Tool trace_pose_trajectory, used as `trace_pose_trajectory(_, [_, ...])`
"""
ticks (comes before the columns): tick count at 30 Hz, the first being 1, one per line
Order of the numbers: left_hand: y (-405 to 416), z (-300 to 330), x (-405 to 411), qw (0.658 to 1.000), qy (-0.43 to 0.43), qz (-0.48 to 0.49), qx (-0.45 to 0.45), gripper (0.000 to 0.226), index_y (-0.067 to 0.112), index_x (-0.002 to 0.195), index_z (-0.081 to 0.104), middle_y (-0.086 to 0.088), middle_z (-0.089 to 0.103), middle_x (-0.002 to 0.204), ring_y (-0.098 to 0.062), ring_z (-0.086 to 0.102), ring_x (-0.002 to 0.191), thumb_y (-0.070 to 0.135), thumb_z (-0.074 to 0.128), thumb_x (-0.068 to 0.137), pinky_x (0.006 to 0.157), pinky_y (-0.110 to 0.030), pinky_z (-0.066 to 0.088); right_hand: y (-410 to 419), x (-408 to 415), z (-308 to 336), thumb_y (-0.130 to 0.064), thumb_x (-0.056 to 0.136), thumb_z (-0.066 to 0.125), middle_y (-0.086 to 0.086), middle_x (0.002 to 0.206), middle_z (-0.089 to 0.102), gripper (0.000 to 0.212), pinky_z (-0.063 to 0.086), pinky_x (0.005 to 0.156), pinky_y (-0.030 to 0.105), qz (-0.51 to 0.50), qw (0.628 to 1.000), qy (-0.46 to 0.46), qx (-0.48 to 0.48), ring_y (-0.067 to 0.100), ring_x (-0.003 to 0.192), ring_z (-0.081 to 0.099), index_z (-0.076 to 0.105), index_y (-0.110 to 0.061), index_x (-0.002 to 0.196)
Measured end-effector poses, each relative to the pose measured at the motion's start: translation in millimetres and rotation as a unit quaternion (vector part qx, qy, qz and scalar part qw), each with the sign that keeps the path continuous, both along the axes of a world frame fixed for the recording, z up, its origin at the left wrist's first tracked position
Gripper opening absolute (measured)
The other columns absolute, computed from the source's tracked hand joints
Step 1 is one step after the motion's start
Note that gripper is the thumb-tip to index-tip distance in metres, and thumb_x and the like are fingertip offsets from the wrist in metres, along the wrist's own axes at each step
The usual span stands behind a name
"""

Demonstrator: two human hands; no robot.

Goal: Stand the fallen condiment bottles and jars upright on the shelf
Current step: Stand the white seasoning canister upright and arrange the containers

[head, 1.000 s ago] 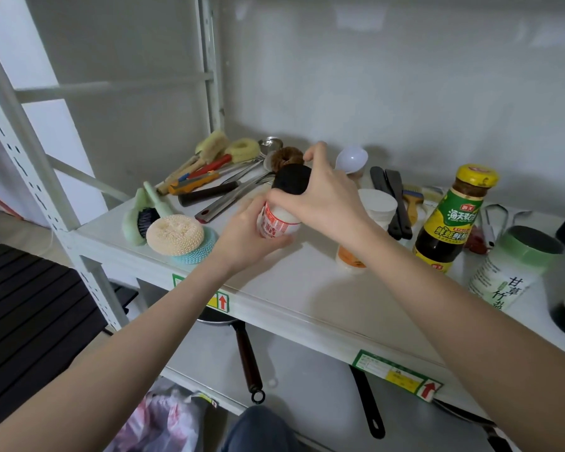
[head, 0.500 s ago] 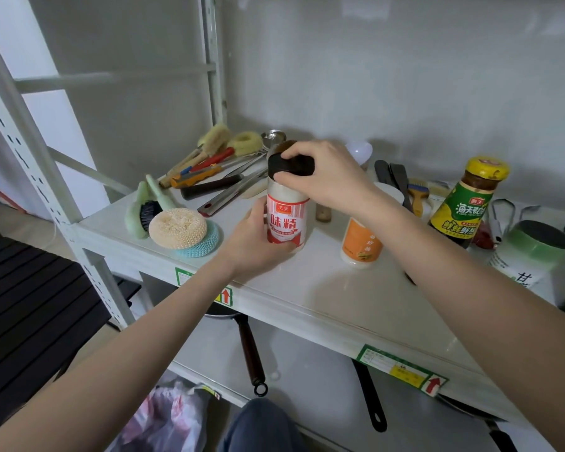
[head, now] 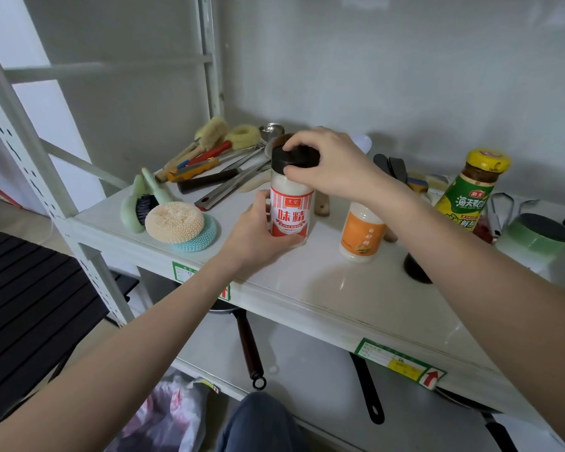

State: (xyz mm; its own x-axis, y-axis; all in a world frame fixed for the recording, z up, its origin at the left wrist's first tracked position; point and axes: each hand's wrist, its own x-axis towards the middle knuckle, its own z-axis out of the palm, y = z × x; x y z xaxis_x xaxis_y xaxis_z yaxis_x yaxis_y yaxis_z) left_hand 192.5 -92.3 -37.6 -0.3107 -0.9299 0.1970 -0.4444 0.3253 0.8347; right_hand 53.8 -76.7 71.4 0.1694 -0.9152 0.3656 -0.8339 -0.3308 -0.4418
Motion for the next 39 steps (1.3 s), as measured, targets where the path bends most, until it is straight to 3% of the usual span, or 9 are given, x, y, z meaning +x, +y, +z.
trace_pose_trajectory(5, [0,-1,-2,1.0,0.0,0.004,0.003,0.081,0.023,0.131,0.032,0.011,0.052,0.112,0.003,0.053,0.086,0.031,0.081,0.068,0.064,-0.003,0.037,0,-1,-4,-0.028,0.078,0.062,0.008,0.11,0.058,0.032,0.037,0.08,0.025,-0.001,1.0,-0.001,0.003,0.019,0.102,0.051,0.062,-0.022,0.11])
trace_pose_trajectory(10, [-1,-1,-6,1.0,-0.003,-0.003,0.001,0.081,0.019,0.135,0.03,-0.001,0.055,0.13,-0.006,0.05,0.098,0.028,0.079,0.071,0.071,-0.007,0.038,-1,-5,-4,-0.029,0.08,0.061,0.008,0.11,0.058,0.031,0.036,0.077,0.025,-0.004,1.0,0.005,-0.002,0.017,0.097,0.05,0.061,-0.021,0.11])
trace_pose_trajectory(14, [-2,-1,-8,1.0,-0.002,-0.005,-0.001,0.081,0.019,0.135,0.03,-0.002,0.055,0.131,-0.005,0.05,0.098,0.028,0.078,0.071,0.066,-0.002,0.035,-1,-6,-5,-0.03,0.081,0.06,0.008,0.109,0.058,0.031,0.035,0.077,0.025,-0.005,1.0,0.015,-0.008,0.017,0.095,0.049,0.061,-0.021,0.111])
trace_pose_trajectory(20, [-2,-2,-11,1.0,0.0,-0.003,-0.008,0.078,0.019,0.133,0.032,0.001,0.056,0.126,-0.003,0.051,0.093,0.028,0.079,0.071,0.057,0.001,0.039,1,-8,-9,-0.029,0.084,0.057,0.007,0.112,0.061,0.034,0.038,0.077,0.026,-0.007,0.999,0.03,-0.028,0.016,0.097,0.05,0.059,-0.019,0.116])
trace_pose_trajectory(25, [0,-1,-12,1.0,0.014,-0.006,-0.005,0.077,0.019,0.132,0.033,0.01,0.05,0.113,-0.005,0.052,0.096,0.028,0.079,0.071,0.059,-0.001,0.04,5,-8,-10,-0.027,0.087,0.055,0.004,0.119,0.063,0.036,0.038,0.078,0.024,-0.005,0.999,0.02,-0.038,0.018,0.106,0.055,0.057,-0.018,0.121])
trace_pose_trajectory(30, [4,-4,-10,0.999,0.024,-0.023,0.0,0.085,0.021,0.139,0.025,0.007,0.052,0.123,0.003,0.054,0.092,0.029,0.077,0.073,0.069,-0.004,0.042,10,-10,-8,-0.028,0.088,0.056,0.003,0.124,0.062,0.041,0.047,0.088,0.031,0.003,1.0,0.009,-0.028,0.018,0.11,0.056,0.052,-0.02,0.127])
trace_pose_trajectory(32, [3,-6,-9,0.999,0.023,-0.025,0.004,0.092,0.022,0.144,0.017,0.003,0.049,0.134,-0.001,0.053,0.102,0.029,0.077,0.073,0.08,-0.009,0.042,13,-12,-8,-0.029,0.087,0.057,0.001,0.131,0.058,0.048,0.047,0.094,0.034,0.007,1.0,0.011,-0.027,0.018,0.117,0.054,0.045,-0.022,0.134])
trace_pose_trajectory(35, [3,-7,-7,0.999,0.032,-0.011,-0.001,0.1,0.03,0.145,0.012,0.0,0.036,0.149,-0.013,0.043,0.129,0.034,0.078,0.07,0.099,-0.027,0.04,19,-16,-9,-0.029,0.085,0.06,0.0,0.139,0.05,0.057,0.044,0.1,0.037,0.007,0.999,0.012,-0.041,0.018,0.125,0.048,0.039,-0.022,0.137])
trace_pose_trajectory(39, [2,4,-6,0.997,0.019,0.028,-0.073,0.095,0.018,0.147,0.017,-0.002,0.031,0.152,-0.016,0.033,0.137,0.03,0.076,0.074,0.11,-0.035,0.032,28,-28,-4,-0.025,0.085,0.06,0.002,0.134,0.051,0.048,0.039,0.095,0.025,-0.008,0.998,0.019,-0.056,0.016,0.12,0.049,0.047,-0.019,0.131])
